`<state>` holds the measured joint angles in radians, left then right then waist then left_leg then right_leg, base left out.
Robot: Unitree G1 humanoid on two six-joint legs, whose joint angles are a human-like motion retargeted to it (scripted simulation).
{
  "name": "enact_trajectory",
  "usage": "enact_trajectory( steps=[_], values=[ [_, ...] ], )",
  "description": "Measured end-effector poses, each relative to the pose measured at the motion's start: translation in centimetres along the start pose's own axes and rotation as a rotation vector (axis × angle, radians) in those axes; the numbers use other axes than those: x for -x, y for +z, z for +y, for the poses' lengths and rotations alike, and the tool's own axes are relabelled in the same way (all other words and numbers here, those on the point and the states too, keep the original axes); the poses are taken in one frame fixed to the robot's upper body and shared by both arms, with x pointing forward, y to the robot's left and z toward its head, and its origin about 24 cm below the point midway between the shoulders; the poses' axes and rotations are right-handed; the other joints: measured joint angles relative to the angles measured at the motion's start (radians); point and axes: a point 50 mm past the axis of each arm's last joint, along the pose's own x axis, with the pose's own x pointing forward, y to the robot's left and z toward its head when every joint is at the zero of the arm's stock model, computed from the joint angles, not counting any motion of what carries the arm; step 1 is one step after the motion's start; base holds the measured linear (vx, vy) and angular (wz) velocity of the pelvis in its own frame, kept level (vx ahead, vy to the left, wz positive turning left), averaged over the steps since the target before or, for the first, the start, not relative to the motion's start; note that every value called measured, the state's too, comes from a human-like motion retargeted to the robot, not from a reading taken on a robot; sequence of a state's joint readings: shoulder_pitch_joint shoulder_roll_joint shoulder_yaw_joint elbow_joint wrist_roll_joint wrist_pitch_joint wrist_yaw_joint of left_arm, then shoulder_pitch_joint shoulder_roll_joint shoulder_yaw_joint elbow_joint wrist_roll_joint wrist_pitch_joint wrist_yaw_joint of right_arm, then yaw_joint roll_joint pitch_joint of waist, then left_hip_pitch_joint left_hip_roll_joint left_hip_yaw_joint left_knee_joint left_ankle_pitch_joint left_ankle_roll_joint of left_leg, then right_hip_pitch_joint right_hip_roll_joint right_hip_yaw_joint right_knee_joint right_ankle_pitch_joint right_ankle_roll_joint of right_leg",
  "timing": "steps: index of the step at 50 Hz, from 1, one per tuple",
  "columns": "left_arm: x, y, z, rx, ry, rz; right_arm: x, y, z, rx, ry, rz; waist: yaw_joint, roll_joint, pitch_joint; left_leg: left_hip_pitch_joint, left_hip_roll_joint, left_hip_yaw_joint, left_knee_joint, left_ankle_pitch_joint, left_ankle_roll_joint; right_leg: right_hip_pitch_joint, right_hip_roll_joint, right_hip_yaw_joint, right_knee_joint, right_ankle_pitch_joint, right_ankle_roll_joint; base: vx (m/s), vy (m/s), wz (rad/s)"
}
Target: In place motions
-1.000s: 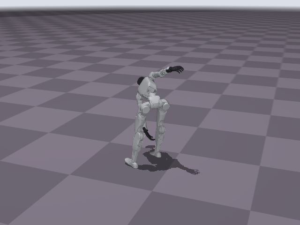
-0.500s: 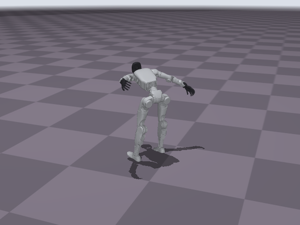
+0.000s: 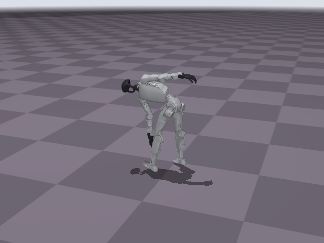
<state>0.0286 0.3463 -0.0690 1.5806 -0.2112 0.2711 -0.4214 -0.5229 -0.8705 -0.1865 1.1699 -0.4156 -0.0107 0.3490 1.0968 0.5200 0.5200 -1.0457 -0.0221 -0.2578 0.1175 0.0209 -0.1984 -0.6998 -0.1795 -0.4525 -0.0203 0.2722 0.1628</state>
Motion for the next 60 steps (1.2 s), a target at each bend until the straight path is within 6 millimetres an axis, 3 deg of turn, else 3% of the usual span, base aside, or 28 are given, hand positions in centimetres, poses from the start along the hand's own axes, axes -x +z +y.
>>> enact_trajectory(
  steps=[5,11,15,18,20,25,27,31,35,39,42,45,47,53,57,60],
  values=[
    [0.2,0.9,-0.2,-0.209,0.037,0.082,0.2,-4.4,3.6,0.081,0.004,0.123,-0.13,-0.012,0.0,0.11,-0.038,-0.025,0.085,-0.056,0.029,0.15,-0.024,-0.018,0.022,0.064,0.028,-0.02,0.25,0.4],
    [2.2,4.7,1.8,-0.513,0.154,0.044,1.9,-10.9,12.0,-0.053,0.136,0.306,-0.307,-0.214,0.0,0.248,-0.038,0.034,0.218,-0.163,0.111,0.265,-0.035,0.052,0.058,0.149,-0.002,-0.03,0.29,-0.65],
    [3.9,8.1,2.2,-0.617,0.204,-0.084,2.9,-13.1,15.4,-0.157,0.156,0.419,-0.378,-0.341,0.0,0.39,0.013,0.127,0.248,-0.214,0.152,0.318,-0.03,0.106,0.12,0.179,-0.052,0.04,0.24,-1.62],
    [4.5,9.3,2.0,-0.538,0.2,-0.162,2.4,-11.4,17.2,-0.199,0.14,0.378,-0.462,-0.415,0.0,0.525,0.062,0.189,0.226,-0.233,0.171,0.388,-0.009,0.044,0.167,0.137,-0.138,0.08,0.22,-1.5],
    [4.8,9.9,1.7,-0.459,0.165,-0.201,1.7,-9.2,18.4,-0.214,0.148,0.296,-0.543,-0.458,0.0,0.617,0.08,0.221,0.203,-0.24,0.182,0.451,0.012,0.006,0.181,0.08,-0.151,0.14,0.27,-1.02],
    [4.5,10.6,0.0,-0.201,0.018,-0.356,0.6,-2.0,21.6,-0.184,0.345,0.018,-0.848,-0.547,0.0,0.877,0.057,0.277,0.095,-0.234,0.199,0.609,0.068,0.06,0.188,-0.056,-0.083,0.31,0.38,-0.48],
    [4.2,10.6,-0.8,-0.116,-0.028,-0.411,1.0,-0.5,22.9,-0.139,0.476,-0.066,-0.965,-0.566,-0.038,0.967,0.039,0.287,0.055,-0.232,0.202,0.669,0.093,0.108,0.16,-0.098,-0.059,0.69,0.35,-0.31],
    [4.3,11.3,-1.4,-0.043,-0.06,-0.473,2.7,-0.8,25.7,-0.042,0.665,-0.138,-1.102,-0.57,-0.187,1.03,0.021,0.306,-0.003,-0.238,0.199,0.703,0.122,0.115,0.102,-0.154,-0.072,0.62,0.11,-0.38],
    [4.7,12.8,-2.1,-0.042,-0.024,-0.475,4.9,-3.8,28.7,0.016,0.699,-0.092,-1.086,-0.567,-0.275,1.07,0.015,0.33,-0.042,-0.241,0.186,0.719,0.132,0.088,0.073,-0.207,-0.124,0.48,-0.19,-0.5],
    [3.8,12.2,-3.5,-0.108,-0.052,-0.413,7.7,-10.1,31.4,0.115,0.721,0.202,-1.064,-0.545,-0.367,1.092,0.014,0.358,-0.075,-0.239,0.176,0.716,0.132,0.113,0.065,-0.229,-0.115,0.53,-0.14,-0.36],
    [3.2,11.7,-4.7,-0.211,-0.093,-0.382,10.6,-14.2,32.5,0.17,0.811,0.449,-1.089,-0.513,-0.394,1.097,0.029,0.366,-0.076,-0.24,0.171,0.728,0.15,0.105,0.051,-0.248,-0.126,0.35,-0.13,0.05],
    [2.7,10.9,-5.2,-0.349,-0.112,-0.341,13.3,-17.2,32.7,0.155,0.867,0.644,-1.123,-0.484,-0.407,1.086,0.043,0.361,-0.053,-0.245,0.165,0.743,0.161,0.089,0.034,-0.262,-0.126,0.28,-0.08,0.25],
    [1.7,9.7,-5.7,-0.38,-0.077,-0.309,14.7,-18.6,32.7,0.1,0.806,0.722,-1.136,-0.472,-0.41,1.074,0.05,0.351,-0.03,-0.245,0.156,0.754,0.163,0.073,0.024,-0.269,-0.128,0.27,-0.12,0.36],
    [-2.3,3.3,-9.1,-0.167,0.014,-0.182,16.7,-20.2,33.1,-0.146,0.6,0.875,-1.126,-0.468,-0.407,1.033,0.065,0.358,0.049,-0.218,0.132,0.767,0.157,0.056,0.018,-0.286,-0.138,0.2,-0.1,0.17],
    [-3.6,-1.4,-10.8,-0.012,-0.044,-0.019,16.3,-19.6,33.4,-0.296,0.631,0.878,-1.128,-0.483,-0.382,0.985,0.066,0.352,0.139,-0.184,0.117,0.774,0.14,0.057,0.012,-0.286,-0.142,0.06,-0.07,0.07],
    [-3.9,-3.9,-11.3,0.075,-0.072,0.076,15.5,-18.9,33.4,-0.327,0.676,0.86,-1.122,-0.494,-0.378,0.947,0.052,0.328,0.193,-0.157,0.121,0.77,0.127,0.052,0.009,-0.285,-0.143,0.02,-0.03,0.13]
  ],
)
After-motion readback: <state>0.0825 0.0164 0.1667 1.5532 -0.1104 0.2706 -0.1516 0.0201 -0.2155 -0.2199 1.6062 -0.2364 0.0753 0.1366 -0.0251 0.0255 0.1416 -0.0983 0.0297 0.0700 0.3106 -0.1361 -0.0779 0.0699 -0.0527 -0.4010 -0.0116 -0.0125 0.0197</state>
